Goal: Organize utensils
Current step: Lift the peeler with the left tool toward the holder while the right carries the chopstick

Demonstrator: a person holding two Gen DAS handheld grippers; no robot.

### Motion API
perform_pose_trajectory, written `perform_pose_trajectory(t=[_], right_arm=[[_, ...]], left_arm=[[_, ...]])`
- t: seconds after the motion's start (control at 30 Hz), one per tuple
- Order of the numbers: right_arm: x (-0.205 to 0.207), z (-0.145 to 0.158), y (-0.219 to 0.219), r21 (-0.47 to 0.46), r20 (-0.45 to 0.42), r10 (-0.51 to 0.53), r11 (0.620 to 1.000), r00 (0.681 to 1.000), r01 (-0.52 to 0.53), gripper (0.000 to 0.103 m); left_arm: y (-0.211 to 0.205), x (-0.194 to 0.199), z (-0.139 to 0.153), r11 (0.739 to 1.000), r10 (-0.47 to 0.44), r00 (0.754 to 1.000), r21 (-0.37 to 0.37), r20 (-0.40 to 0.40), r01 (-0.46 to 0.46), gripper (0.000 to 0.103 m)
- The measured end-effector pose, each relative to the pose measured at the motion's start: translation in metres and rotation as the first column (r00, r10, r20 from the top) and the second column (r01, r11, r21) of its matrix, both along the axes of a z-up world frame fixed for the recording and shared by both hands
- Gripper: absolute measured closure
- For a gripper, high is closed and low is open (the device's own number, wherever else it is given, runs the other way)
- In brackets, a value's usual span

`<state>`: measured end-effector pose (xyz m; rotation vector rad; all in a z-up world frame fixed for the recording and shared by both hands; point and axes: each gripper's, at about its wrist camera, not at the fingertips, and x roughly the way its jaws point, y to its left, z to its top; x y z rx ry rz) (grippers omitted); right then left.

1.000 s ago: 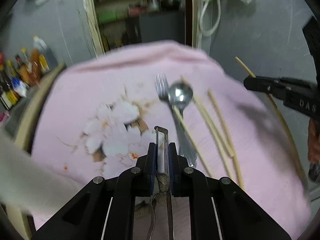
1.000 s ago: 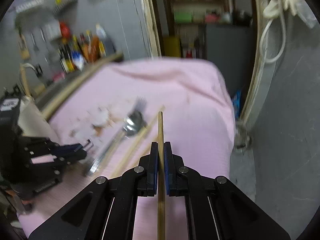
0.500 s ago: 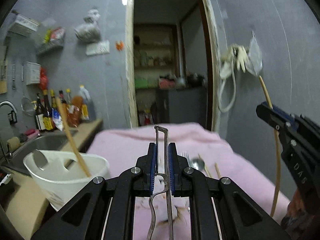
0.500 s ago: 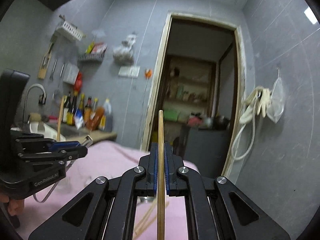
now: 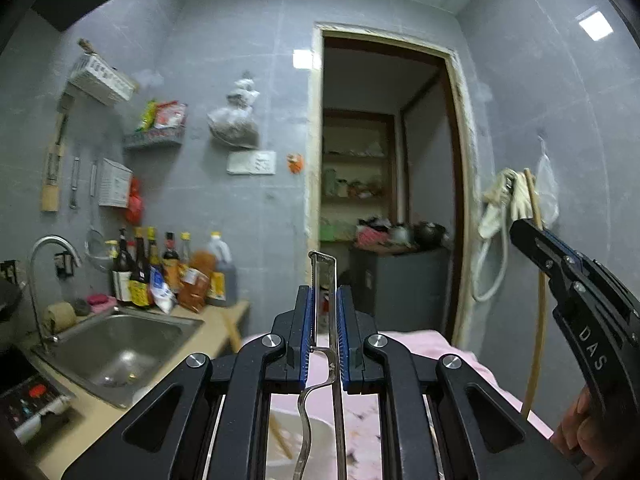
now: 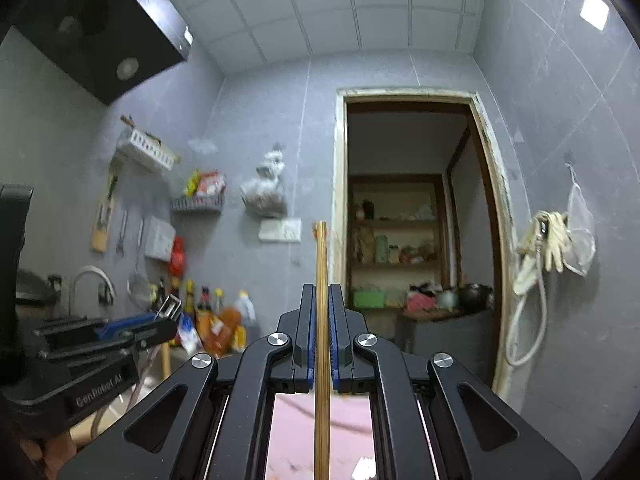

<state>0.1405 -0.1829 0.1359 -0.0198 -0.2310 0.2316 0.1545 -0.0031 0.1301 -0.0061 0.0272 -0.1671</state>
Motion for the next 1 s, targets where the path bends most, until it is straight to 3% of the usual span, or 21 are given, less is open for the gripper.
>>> perform_pose_trajectory(t=[0.23, 0.37, 0.57, 0.73, 1.0], right_arm=[[0.020, 0.030, 0.034, 0.095, 0.051, 0.107, 0.989, 0.993, -0.112, 0.100], [0.034, 0.038, 0.052, 0.142, 0.059, 0.168, 0.974, 0.984, -0.175, 0.100], [0.056, 0.035, 0.071, 0.204, 0.062, 0.239, 0.947, 0.969, -0.247, 0.100], [0.070, 0.028, 0.084, 0.198, 0.058, 0.250, 0.946, 0.967, -0.256, 0.100], [0.089, 0.011, 0.085, 0.209, -0.006, 0.248, 0.948, 0.969, -0.241, 0.100]], left_arm=[[0.053, 0.021, 0.029, 0.994, 0.083, 0.996, -0.069, 0.011, -0.082, 0.094], [0.085, 0.037, 0.031, 0.986, 0.114, 0.993, -0.122, -0.017, -0.115, 0.094], [0.119, 0.059, 0.018, 0.968, 0.151, 0.986, -0.193, -0.063, -0.161, 0.094], [0.149, 0.077, 0.003, 0.939, 0.122, 0.985, -0.307, -0.122, -0.154, 0.094], [0.166, 0.090, -0.007, 0.916, 0.136, 0.978, -0.356, -0.156, -0.184, 0.094]])
